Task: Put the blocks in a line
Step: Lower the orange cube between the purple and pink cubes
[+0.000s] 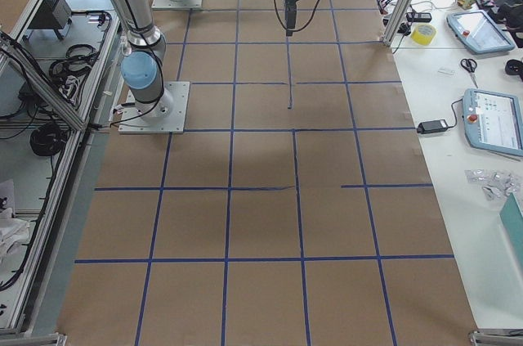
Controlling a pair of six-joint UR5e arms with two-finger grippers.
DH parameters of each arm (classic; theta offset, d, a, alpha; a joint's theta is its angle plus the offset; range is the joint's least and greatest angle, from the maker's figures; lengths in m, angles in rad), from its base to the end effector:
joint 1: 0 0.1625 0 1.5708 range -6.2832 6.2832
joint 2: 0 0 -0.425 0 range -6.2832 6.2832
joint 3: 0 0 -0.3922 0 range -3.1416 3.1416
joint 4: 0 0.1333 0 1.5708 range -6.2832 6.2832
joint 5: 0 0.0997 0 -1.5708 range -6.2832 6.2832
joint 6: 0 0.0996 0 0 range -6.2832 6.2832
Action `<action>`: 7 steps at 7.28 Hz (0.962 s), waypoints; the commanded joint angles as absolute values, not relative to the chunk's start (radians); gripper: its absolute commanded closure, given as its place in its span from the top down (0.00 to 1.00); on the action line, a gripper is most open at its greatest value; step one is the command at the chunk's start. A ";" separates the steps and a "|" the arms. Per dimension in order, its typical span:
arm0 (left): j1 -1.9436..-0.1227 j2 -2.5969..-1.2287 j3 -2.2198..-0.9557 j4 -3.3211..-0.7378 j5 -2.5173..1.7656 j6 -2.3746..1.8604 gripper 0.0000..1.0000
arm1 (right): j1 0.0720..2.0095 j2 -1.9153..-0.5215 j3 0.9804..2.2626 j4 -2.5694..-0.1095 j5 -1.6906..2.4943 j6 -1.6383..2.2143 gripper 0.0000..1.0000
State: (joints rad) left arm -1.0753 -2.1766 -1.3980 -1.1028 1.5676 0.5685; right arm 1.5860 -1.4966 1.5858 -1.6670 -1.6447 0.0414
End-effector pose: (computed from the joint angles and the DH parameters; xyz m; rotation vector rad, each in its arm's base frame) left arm 0.2158 -0.6803 0.2512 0.1142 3.1241 -0.0497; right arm 0.1339 -0.5206 0.4528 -0.0406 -3.0676 0.0139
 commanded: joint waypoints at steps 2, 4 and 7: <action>-1.062 -2.201 -1.405 -1.075 1.568 0.595 0.25 | 1.588 -1.497 1.585 -1.667 -1.640 0.043 1.00; -1.062 -2.233 -1.413 -1.020 1.566 0.595 0.29 | 1.588 -1.503 1.583 -1.674 -1.620 0.044 1.00; -1.062 -2.232 -1.448 -1.014 1.563 0.591 0.95 | 1.588 -1.552 1.585 -1.651 -1.586 0.040 1.00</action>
